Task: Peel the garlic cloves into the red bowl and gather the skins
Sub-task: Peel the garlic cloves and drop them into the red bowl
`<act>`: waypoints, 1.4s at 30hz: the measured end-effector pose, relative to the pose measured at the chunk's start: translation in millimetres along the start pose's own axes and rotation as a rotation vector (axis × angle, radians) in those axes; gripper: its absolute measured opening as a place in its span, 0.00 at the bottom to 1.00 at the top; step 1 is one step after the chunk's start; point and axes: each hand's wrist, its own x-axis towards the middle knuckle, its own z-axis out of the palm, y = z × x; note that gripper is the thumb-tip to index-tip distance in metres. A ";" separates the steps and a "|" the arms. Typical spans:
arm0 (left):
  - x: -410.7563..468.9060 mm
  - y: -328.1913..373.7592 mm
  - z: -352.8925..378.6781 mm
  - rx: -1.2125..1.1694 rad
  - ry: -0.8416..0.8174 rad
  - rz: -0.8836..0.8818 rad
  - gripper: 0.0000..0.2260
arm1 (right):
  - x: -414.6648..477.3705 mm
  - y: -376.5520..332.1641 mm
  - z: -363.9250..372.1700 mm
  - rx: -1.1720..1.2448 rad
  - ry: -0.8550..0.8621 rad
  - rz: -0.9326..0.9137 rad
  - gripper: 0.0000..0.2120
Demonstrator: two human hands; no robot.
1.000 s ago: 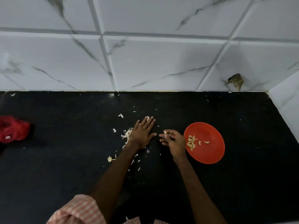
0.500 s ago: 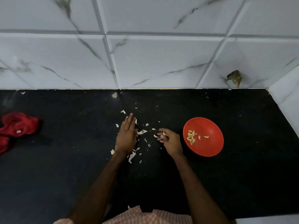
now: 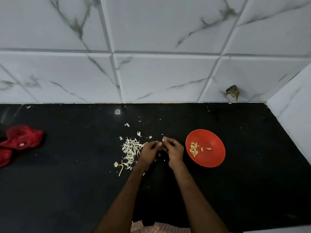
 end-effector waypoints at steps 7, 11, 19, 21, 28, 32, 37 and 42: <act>-2.1 8.3 1.5 -0.102 0.141 0.025 0.04 | -0.5 -10.3 3.3 -0.158 -0.040 -0.055 0.03; -0.3 11.1 0.6 -0.156 0.157 0.059 0.02 | 7.3 -8.5 4.0 -0.306 -0.050 -0.139 0.05; 5.6 13.8 -5.1 -0.226 0.115 -0.020 0.07 | 14.0 -20.3 7.1 -0.558 -0.141 -0.228 0.02; 4.3 14.3 -6.2 -0.203 0.066 -0.038 0.07 | 15.0 -18.9 6.4 -0.578 -0.129 -0.205 0.02; 2.3 10.8 0.0 0.016 0.020 -0.080 0.06 | 18.7 -0.9 5.0 -0.635 0.003 -0.084 0.06; 3.2 2.3 1.0 0.119 -0.008 -0.105 0.06 | 16.4 8.1 0.4 -0.654 0.022 -0.007 0.08; 1.2 -2.1 8.4 0.153 0.013 -0.124 0.07 | 15.3 14.0 -1.9 -0.494 -0.016 0.061 0.08; 1.6 1.9 16.2 0.167 0.139 -0.030 0.09 | 16.7 13.0 2.4 -0.272 0.007 0.160 0.08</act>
